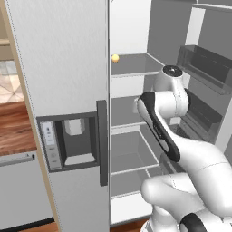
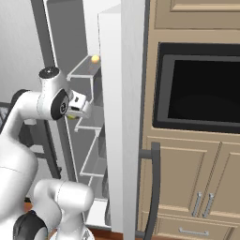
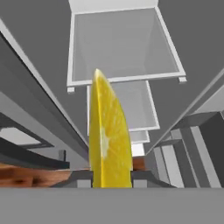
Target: Take the lemon wedge from the fridge and place it on the plate with fish on the dining counter.
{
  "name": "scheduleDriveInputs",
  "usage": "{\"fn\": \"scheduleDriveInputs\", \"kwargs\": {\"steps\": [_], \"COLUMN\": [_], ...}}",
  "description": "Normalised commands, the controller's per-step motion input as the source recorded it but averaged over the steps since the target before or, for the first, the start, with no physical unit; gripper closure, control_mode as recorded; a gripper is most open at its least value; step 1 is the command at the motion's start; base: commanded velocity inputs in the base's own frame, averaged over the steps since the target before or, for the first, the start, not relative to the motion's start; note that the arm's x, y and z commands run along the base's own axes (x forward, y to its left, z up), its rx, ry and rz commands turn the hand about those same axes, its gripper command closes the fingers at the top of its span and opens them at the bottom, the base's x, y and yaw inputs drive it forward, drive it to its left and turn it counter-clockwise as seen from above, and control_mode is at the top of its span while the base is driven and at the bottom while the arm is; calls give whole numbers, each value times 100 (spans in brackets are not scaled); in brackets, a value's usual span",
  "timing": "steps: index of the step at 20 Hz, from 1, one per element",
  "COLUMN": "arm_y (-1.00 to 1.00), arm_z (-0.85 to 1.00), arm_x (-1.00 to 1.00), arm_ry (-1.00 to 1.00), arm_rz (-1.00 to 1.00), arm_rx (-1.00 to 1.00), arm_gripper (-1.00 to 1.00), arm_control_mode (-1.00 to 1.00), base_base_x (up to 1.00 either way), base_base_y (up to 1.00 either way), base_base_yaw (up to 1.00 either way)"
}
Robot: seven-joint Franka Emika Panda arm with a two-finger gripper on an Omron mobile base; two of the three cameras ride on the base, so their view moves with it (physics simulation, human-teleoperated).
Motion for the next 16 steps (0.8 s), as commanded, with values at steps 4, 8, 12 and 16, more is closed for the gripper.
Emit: {"fn": "scheduleDriveInputs", "kwargs": {"steps": [4, 8, 12, 16], "arm_y": [0, 6, 11, 0], "arm_z": [0, 0, -2, 0], "arm_x": [-1, -34, -22, 0], "arm_ry": [-10, 0, 0, 0], "arm_rz": [0, 2, 4, 0], "arm_rx": [0, 0, 0, 0], "arm_gripper": [100, 100, 100, 100], "arm_control_mode": [-100, -100, 100, 100], "base_base_x": [0, 0, -75, -100], "base_base_y": [0, 0, 42, 28], "base_base_yaw": [0, 0, 24, 41]}}
